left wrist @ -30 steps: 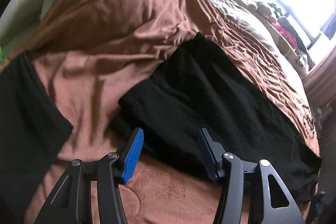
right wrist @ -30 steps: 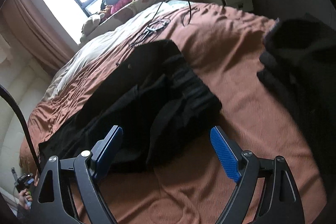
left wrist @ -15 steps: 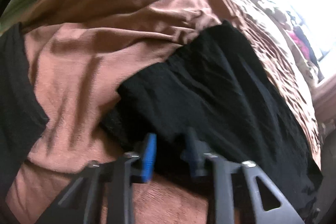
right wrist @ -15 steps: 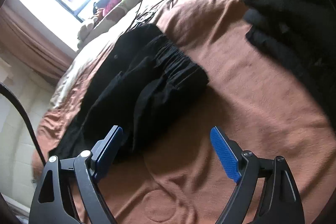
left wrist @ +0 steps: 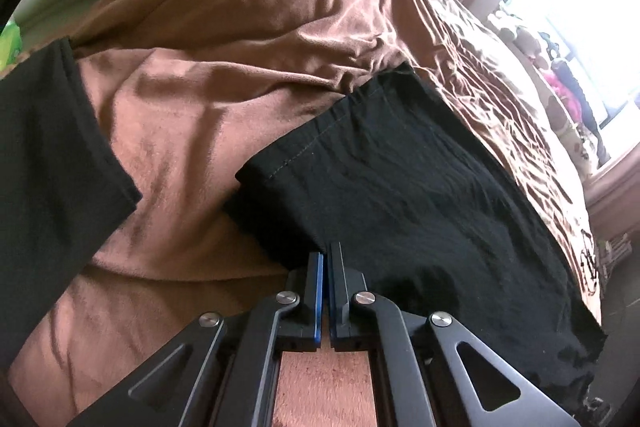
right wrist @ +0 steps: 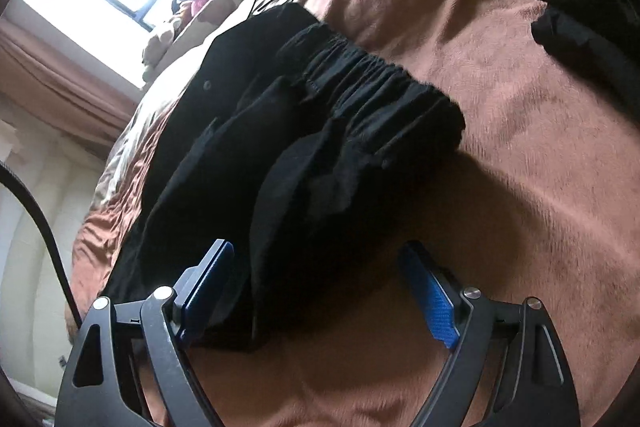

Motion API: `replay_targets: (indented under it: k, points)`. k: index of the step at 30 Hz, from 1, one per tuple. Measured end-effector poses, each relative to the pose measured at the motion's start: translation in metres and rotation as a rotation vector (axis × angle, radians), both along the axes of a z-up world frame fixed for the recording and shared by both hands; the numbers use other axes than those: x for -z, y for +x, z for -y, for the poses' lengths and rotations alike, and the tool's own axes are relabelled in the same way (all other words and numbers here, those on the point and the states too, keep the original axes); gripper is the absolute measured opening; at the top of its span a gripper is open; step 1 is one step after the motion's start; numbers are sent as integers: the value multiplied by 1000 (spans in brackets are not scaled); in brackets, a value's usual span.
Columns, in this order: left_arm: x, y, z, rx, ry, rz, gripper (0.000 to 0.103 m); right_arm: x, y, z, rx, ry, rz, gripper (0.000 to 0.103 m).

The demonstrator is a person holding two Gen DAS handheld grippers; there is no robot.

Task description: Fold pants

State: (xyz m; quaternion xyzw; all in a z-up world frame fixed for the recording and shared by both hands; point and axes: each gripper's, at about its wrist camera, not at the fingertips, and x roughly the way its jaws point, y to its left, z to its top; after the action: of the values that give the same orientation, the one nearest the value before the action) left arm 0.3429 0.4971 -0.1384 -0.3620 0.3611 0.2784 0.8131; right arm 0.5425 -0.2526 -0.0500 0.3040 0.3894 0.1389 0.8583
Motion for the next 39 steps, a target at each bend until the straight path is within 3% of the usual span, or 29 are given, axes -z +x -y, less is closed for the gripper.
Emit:
replay_targets:
  k: [3, 4, 6, 7, 8, 14, 18, 22, 24, 25, 26, 27, 28, 31, 35, 37, 39]
  points:
    - [1, 6, -2, -6, -17, -21, 3, -3, 3, -5, 14, -3, 5, 85]
    - [4, 7, -4, -18, -41, -29, 9, -4, 5, -6, 17, -11, 9, 83]
    - [9, 4, -9, -43, -90, -14, 36, -2, 8, -5, 34, -15, 2, 73]
    - [9, 1, -8, -50, -94, -6, 60, -1, 8, -4, 42, -8, -4, 69]
    - [9, -1, -8, -60, -84, 4, 70, 0, 8, -2, 46, 5, -5, 68]
    - [18, 1, -9, -64, -121, 47, 70, 2, 0, 0, 28, 23, 3, 67]
    - [35, 1, -11, -88, -225, 121, 70, 8, -1, 10, 29, 87, 12, 67]
    - [37, 5, -13, -102, -227, 178, 69, 14, 2, 15, 26, 137, 26, 67]
    - [37, 8, -17, -108, -212, 191, 53, 16, 5, 15, 25, 139, 34, 67]
    - [37, 8, -19, -114, -205, 187, 30, 16, 6, 15, 28, 139, 39, 60]
    - [36, 6, -21, -123, -197, 197, 18, 16, 6, 16, 34, 137, 39, 52]
    - [34, 3, -22, -126, -195, 224, 18, 15, 7, 17, 37, 138, 37, 36]
    - [30, 0, -23, -125, -193, 258, 18, 13, 5, 20, 43, 144, 46, 28]
    - [26, 0, -24, -105, -181, 248, 18, 8, -6, 25, 35, 173, 80, 28]
    - [42, 4, -22, -95, -228, 195, 24, 20, -6, 21, 25, 174, 30, 31]
    - [47, 7, -21, -92, -226, 193, 28, 27, -3, 19, 8, 199, 12, 40]
    - [46, 14, -25, -87, -221, 196, 29, 28, 4, 15, 2, 191, 7, 40]
